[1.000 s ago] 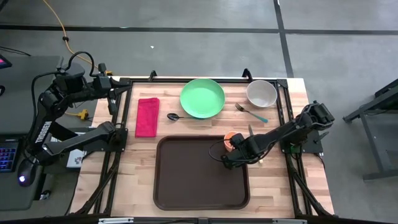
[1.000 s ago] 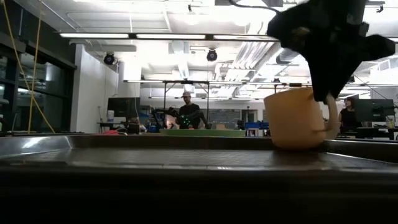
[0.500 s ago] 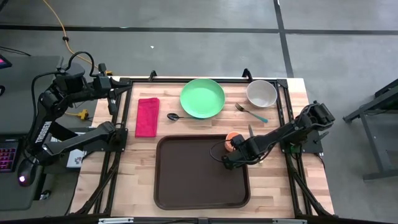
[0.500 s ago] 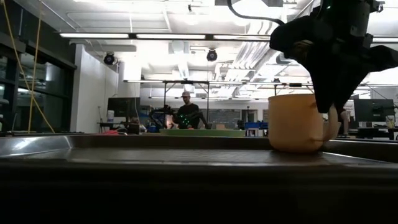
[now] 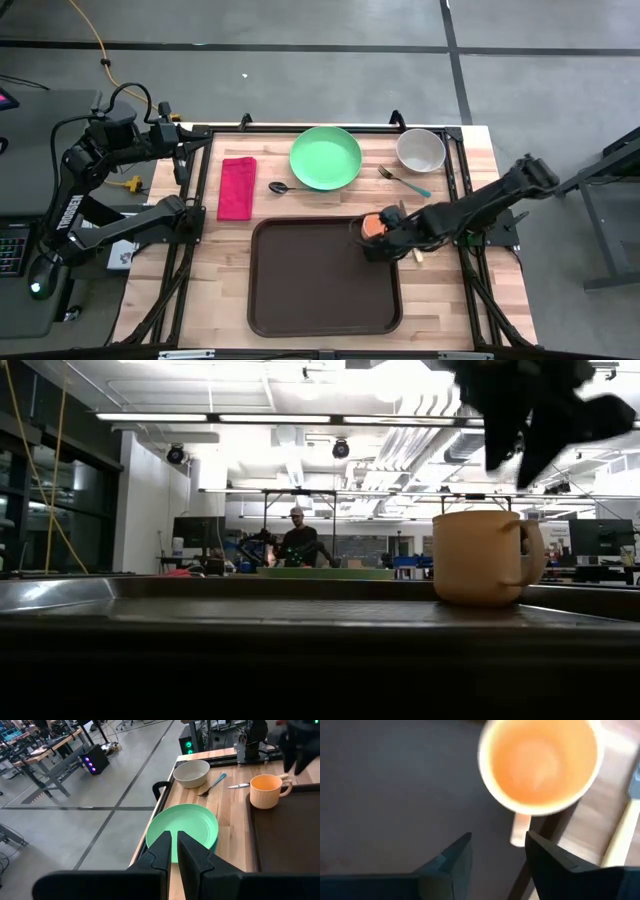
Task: Set up tray
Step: Put the orange mug on the brown serving tray, then put the green plate to the bottom of the orange mug on the brown serving tray
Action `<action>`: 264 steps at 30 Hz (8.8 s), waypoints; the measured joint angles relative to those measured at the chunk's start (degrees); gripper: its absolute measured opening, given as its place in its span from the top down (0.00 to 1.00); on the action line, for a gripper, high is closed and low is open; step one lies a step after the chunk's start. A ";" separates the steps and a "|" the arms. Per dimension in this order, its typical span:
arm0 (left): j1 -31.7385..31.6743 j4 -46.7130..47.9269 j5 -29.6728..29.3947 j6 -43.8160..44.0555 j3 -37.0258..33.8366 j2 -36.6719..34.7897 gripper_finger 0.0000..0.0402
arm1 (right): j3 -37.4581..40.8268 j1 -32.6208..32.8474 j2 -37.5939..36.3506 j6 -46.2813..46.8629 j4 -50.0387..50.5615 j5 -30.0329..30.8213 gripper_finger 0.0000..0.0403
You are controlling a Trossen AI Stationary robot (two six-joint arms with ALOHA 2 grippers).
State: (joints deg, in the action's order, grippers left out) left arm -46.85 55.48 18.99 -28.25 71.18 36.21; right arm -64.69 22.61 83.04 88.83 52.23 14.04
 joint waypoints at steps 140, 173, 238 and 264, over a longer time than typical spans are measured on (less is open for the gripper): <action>-0.02 -1.27 2.46 4.04 0.00 0.00 0.84 | -50.06 -52.65 29.77 -68.39 8.93 -17.89 1.00; -0.02 1.40 2.48 3.01 0.00 0.00 0.84 | -63.73 -3.49 29.27 -17.35 37.44 -5.93 1.00; -0.02 1.70 16.43 -0.45 0.00 -0.20 0.84 | -24.39 7.60 31.52 26.27 23.16 -19.07 1.00; -0.02 1.68 16.41 -0.44 0.00 -0.18 0.84 | -24.26 7.12 31.83 23.71 27.44 -17.00 0.80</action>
State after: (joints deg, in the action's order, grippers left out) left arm -46.87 57.17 35.40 -28.69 71.18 36.03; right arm -88.95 29.73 114.87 112.54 79.67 -2.96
